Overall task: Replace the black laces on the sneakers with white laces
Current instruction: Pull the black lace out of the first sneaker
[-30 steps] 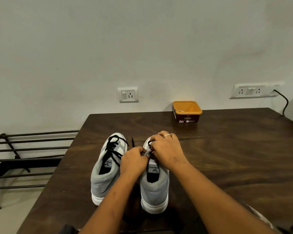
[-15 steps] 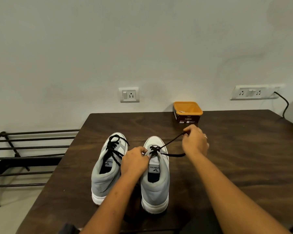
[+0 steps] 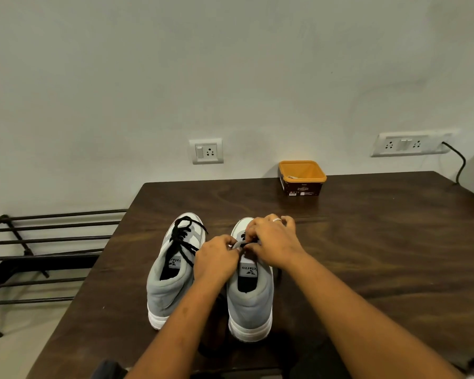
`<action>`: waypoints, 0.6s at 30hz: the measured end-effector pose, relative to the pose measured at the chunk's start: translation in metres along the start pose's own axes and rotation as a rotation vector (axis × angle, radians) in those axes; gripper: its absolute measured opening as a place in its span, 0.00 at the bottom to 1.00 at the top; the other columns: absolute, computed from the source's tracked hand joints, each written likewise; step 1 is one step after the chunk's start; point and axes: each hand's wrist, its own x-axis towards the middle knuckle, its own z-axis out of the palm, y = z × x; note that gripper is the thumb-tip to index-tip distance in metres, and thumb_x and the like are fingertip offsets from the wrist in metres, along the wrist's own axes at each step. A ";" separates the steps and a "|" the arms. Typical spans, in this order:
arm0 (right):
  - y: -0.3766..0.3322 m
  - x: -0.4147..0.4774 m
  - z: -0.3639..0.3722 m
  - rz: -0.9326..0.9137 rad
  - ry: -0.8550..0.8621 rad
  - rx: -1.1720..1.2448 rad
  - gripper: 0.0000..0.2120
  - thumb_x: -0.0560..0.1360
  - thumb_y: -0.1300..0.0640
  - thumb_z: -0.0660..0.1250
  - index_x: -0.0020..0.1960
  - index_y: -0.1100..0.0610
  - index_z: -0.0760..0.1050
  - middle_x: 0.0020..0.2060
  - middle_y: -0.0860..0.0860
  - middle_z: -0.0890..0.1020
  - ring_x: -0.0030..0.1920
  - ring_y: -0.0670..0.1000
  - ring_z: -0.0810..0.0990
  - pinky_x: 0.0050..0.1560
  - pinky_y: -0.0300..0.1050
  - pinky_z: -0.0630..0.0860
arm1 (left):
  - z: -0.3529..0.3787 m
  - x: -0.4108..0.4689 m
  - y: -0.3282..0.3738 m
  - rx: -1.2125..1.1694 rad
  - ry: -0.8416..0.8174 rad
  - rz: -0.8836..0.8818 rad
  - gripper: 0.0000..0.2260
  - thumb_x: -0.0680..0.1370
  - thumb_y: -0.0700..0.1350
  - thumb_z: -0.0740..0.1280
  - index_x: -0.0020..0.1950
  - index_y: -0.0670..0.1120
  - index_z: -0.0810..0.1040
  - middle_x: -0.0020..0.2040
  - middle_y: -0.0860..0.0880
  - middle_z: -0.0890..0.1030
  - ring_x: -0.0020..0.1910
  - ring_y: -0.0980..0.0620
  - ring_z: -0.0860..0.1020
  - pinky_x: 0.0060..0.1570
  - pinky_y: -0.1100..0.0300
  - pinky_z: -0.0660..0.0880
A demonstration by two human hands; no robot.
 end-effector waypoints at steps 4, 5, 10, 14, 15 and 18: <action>0.014 0.003 -0.010 0.211 0.123 0.206 0.06 0.78 0.48 0.63 0.42 0.46 0.72 0.49 0.43 0.80 0.55 0.49 0.74 0.61 0.53 0.62 | 0.000 0.001 -0.001 -0.004 -0.005 -0.012 0.10 0.76 0.53 0.64 0.56 0.56 0.79 0.55 0.50 0.81 0.58 0.46 0.76 0.54 0.56 0.71; 0.021 0.002 -0.013 0.299 0.148 0.289 0.07 0.78 0.49 0.63 0.42 0.48 0.72 0.46 0.44 0.80 0.51 0.49 0.75 0.58 0.51 0.64 | 0.001 0.001 -0.001 -0.009 -0.006 -0.015 0.09 0.76 0.53 0.64 0.55 0.56 0.79 0.55 0.50 0.81 0.58 0.46 0.76 0.54 0.56 0.71; 0.043 0.004 -0.017 0.618 0.405 0.697 0.09 0.80 0.55 0.62 0.41 0.55 0.70 0.37 0.49 0.75 0.42 0.52 0.74 0.40 0.45 0.69 | 0.002 0.000 -0.003 -0.006 0.001 0.002 0.09 0.76 0.53 0.64 0.54 0.56 0.79 0.53 0.51 0.82 0.57 0.47 0.77 0.53 0.56 0.72; 0.052 0.008 -0.017 0.837 0.588 0.860 0.06 0.80 0.58 0.60 0.46 0.58 0.71 0.47 0.55 0.79 0.41 0.51 0.74 0.37 0.44 0.67 | 0.005 0.000 -0.006 -0.020 0.014 0.004 0.08 0.76 0.52 0.64 0.54 0.55 0.79 0.52 0.50 0.82 0.56 0.46 0.77 0.54 0.55 0.73; 0.054 0.007 -0.017 0.856 0.572 0.821 0.06 0.81 0.57 0.60 0.47 0.58 0.71 0.49 0.56 0.79 0.43 0.52 0.74 0.40 0.45 0.69 | 0.006 -0.001 -0.006 -0.026 0.026 0.010 0.08 0.77 0.52 0.64 0.54 0.55 0.79 0.51 0.50 0.82 0.55 0.46 0.77 0.54 0.54 0.74; 0.056 0.003 -0.017 0.710 0.337 0.407 0.09 0.79 0.55 0.62 0.59 0.52 0.73 0.59 0.53 0.77 0.60 0.56 0.74 0.59 0.54 0.70 | 0.014 -0.011 -0.006 0.038 0.116 0.089 0.08 0.79 0.50 0.61 0.53 0.53 0.78 0.48 0.49 0.82 0.51 0.45 0.78 0.49 0.54 0.72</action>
